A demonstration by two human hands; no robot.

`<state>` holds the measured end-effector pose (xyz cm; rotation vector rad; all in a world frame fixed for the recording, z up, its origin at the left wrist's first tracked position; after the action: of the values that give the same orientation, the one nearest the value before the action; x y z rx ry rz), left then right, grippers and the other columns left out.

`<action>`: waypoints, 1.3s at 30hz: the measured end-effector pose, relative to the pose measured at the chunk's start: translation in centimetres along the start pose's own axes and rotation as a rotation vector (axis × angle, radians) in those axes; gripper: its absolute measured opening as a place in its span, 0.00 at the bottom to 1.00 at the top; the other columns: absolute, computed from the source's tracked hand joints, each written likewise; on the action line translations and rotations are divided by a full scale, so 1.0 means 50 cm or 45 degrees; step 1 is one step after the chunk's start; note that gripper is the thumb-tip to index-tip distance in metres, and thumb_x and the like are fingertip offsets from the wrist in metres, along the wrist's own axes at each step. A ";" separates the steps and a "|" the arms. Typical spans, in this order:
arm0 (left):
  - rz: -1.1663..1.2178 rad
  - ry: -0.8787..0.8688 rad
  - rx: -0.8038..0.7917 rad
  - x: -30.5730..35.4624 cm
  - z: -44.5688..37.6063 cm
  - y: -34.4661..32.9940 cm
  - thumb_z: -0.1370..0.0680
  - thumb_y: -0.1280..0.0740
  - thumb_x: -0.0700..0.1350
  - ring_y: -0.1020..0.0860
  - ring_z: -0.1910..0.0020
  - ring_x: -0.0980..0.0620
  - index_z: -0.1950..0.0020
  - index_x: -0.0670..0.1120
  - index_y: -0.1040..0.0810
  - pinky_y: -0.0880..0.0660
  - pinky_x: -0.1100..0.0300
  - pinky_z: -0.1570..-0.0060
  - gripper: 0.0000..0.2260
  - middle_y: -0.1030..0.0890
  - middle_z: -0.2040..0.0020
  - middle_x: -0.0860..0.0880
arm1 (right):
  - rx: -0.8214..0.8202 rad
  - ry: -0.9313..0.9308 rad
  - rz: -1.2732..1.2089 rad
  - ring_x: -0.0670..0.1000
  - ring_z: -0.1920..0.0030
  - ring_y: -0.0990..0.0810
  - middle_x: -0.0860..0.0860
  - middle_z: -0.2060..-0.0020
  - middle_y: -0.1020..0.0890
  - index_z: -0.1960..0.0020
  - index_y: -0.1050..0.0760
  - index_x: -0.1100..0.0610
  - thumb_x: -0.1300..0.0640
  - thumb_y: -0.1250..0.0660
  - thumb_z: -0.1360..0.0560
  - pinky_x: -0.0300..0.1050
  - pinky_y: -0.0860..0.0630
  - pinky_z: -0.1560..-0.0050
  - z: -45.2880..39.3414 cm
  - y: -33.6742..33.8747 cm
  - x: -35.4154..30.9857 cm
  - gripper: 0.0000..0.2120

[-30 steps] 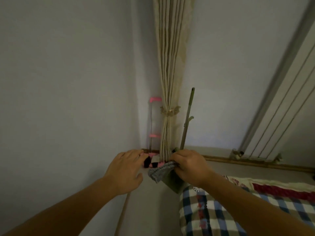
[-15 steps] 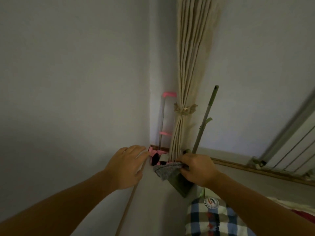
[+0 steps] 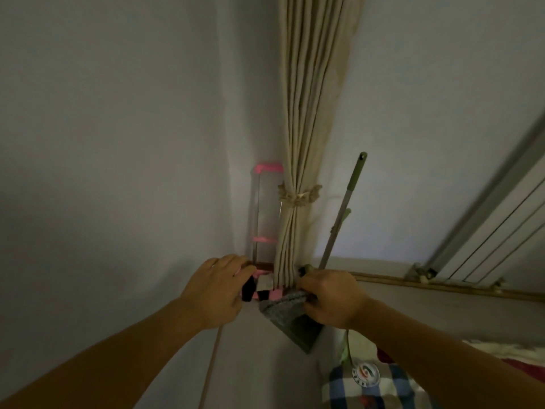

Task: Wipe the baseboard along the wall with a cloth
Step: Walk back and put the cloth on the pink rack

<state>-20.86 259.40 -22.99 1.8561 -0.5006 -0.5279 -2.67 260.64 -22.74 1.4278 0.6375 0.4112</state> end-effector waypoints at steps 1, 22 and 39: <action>-0.002 -0.015 0.008 -0.015 -0.018 -0.006 0.47 0.24 0.53 0.21 0.50 0.51 0.41 0.49 0.31 0.23 0.59 0.54 0.36 0.19 0.47 0.49 | 0.011 -0.005 -0.008 0.49 0.52 0.21 0.47 0.51 0.20 0.46 0.25 0.49 0.37 0.50 0.30 0.48 0.23 0.48 -0.015 0.000 0.009 0.24; 0.234 0.033 -0.111 -0.126 -0.195 -0.209 0.43 0.27 0.48 0.24 0.45 0.49 0.36 0.50 0.33 0.23 0.54 0.54 0.36 0.20 0.44 0.47 | 0.252 -0.024 0.049 0.56 0.36 0.24 0.51 0.41 0.19 0.47 0.19 0.51 0.45 0.39 0.30 0.58 0.29 0.35 -0.171 -0.118 0.222 0.17; 0.032 0.443 -0.233 -0.231 -0.323 -0.333 0.44 0.21 0.47 0.22 0.42 0.43 0.38 0.46 0.24 0.27 0.45 0.45 0.35 0.21 0.39 0.44 | 0.062 0.219 -0.012 0.58 0.33 0.28 0.51 0.38 0.21 0.51 0.18 0.50 0.45 0.37 0.31 0.63 0.28 0.37 -0.395 -0.169 0.424 0.15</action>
<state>-19.48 283.53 -32.28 1.7156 -0.2335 -0.2169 0.28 288.13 -34.88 1.4446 0.7976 0.5178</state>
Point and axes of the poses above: each hand's wrist, its own z-axis away from the middle knuckle, its own y-axis out of the back of the hand, x = y × z, the point moved 7 cm from there along -z, towards the middle knuckle
